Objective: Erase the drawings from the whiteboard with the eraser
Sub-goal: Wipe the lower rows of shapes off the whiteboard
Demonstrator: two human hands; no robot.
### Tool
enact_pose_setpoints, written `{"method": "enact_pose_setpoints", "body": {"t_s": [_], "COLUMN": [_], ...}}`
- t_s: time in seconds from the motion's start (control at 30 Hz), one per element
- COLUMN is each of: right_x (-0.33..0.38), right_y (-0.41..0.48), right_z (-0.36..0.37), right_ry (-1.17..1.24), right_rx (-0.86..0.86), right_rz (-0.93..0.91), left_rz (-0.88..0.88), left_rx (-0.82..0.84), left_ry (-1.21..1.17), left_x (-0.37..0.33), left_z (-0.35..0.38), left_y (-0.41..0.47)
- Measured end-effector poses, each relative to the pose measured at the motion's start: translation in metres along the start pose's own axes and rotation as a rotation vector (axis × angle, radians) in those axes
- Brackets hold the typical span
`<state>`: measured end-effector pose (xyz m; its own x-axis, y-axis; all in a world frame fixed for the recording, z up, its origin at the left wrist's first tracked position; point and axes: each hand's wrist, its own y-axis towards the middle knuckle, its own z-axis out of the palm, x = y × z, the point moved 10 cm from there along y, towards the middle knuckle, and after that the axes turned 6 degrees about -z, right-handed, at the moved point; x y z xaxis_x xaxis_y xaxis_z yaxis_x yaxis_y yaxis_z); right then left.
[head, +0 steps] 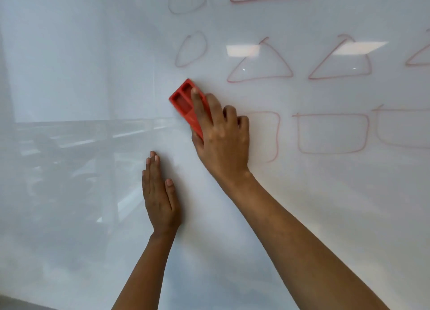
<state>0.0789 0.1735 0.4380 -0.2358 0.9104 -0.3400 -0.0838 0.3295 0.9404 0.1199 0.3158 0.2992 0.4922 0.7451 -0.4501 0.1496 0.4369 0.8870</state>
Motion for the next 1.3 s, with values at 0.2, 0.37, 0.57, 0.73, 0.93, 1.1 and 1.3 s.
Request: {"method": "enact_pose_setpoints", "body": {"t_s": [0.2, 0.37, 0.57, 0.73, 0.93, 1.1, 1.3], "right_x": [0.036, 0.036, -0.014, 0.038, 0.094, 0.111, 0.075], "right_y": [-0.010, -0.037, 0.011, -0.001, -0.062, -0.135, -0.139], "right_z": [0.007, 0.003, 0.000, 0.013, 0.022, 0.018, 0.006], "right_ry": [-0.026, 0.023, 0.002, 0.034, 0.072, 0.227, 0.194], "right_rx": [0.078, 0.088, 0.067, 0.117, 0.179, 0.301, 0.198], "right_rz": [-0.179, -0.389, 0.007, -0.180, -0.517, -0.731, -0.662], "left_rz": [0.019, 0.005, 0.006, -0.094, -0.091, 0.030, 0.002], "left_rx": [0.005, 0.013, 0.013, 0.004, -0.191, -0.060, 0.048], "left_ry": [0.039, 0.036, 0.044, -0.235, -0.480, -0.382, -0.270], "left_x": [-0.001, -0.001, -0.004, 0.002, -0.021, -0.053, -0.050], "left_z": [0.000, 0.001, 0.002, -0.008, -0.042, -0.040, -0.025], "left_y": [0.001, -0.002, 0.001, -0.002, 0.005, 0.016, 0.008]}}
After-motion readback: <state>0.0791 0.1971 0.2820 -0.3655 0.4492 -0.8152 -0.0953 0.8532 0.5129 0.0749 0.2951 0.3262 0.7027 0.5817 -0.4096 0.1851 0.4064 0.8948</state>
